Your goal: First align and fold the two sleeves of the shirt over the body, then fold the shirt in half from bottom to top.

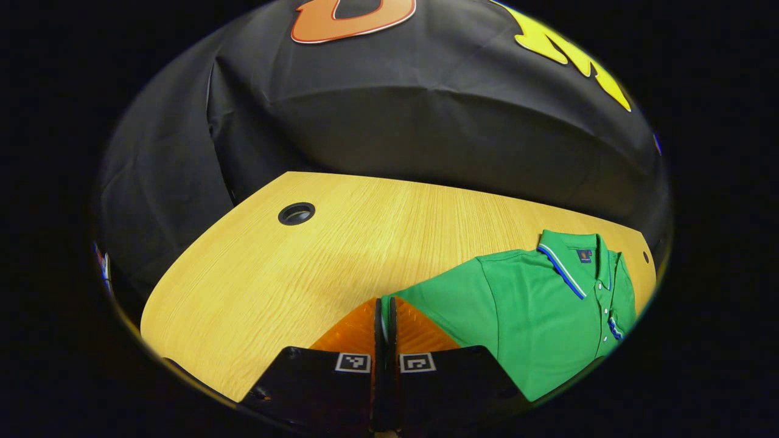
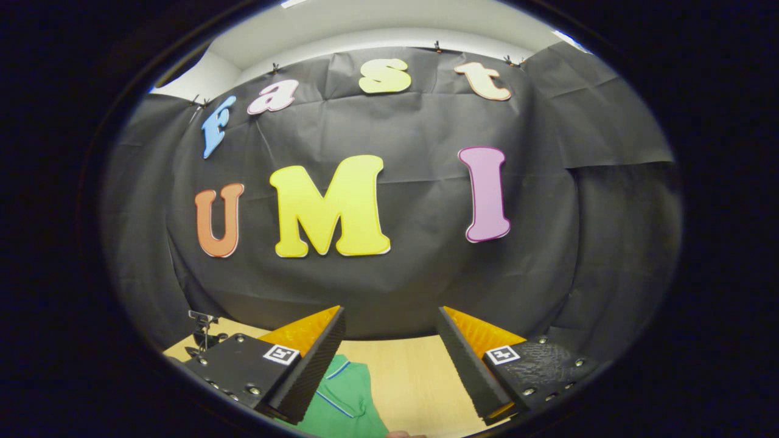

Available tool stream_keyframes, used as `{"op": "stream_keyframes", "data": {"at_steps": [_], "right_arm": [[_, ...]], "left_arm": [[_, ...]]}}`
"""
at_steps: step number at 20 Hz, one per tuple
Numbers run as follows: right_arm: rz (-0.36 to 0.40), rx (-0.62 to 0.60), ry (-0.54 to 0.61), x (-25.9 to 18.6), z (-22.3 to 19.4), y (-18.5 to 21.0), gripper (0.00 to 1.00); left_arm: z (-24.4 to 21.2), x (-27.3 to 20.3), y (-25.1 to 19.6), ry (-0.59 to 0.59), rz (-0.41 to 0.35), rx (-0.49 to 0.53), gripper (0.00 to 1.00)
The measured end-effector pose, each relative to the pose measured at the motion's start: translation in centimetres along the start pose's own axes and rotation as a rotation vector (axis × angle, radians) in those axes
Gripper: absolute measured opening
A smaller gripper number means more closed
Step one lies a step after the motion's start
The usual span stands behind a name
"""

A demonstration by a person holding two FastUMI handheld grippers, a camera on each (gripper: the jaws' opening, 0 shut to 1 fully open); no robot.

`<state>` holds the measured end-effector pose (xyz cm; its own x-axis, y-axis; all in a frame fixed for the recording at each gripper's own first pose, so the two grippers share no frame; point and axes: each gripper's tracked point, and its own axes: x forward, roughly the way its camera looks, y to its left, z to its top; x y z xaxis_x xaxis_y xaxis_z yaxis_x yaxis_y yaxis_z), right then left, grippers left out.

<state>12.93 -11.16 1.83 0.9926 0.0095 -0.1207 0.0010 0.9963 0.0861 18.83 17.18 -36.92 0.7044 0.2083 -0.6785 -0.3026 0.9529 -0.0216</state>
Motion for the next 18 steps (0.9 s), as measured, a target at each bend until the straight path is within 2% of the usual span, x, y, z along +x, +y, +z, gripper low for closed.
{"op": "stream_keyframes", "data": {"at_steps": [3,5,10,11,15,18], "right_arm": [[-0.003,0.001,0.008,0.0,-0.3,-0.3,0.95],[-0.005,0.014,0.018,0.1,-0.6,-0.4,0.93],[-0.011,0.014,0.016,-0.3,-0.6,-1.0,0.95],[-0.014,0.017,0.015,-0.5,-0.6,-1.1,0.98],[-0.015,0.033,0.018,-0.7,-0.6,-1.4,0.92],[-0.016,0.034,0.019,-1.0,-0.7,-1.5,0.95]], "left_arm": [[-0.3,-0.5,-2.8,0.023,-0.113,-0.032,0.03],[-0.2,-0.7,-4.0,0.036,-0.148,-0.006,0.03],[1.6,-1.7,-6.0,-0.011,-0.177,0.016,0.03],[1.9,-1.9,-6.3,-0.019,-0.180,0.025,0.03],[2.8,-2.8,-7.7,-0.041,-0.203,0.033,0.03],[3.3,-3.6,-9.0,-0.053,-0.222,0.028,0.03]]}}
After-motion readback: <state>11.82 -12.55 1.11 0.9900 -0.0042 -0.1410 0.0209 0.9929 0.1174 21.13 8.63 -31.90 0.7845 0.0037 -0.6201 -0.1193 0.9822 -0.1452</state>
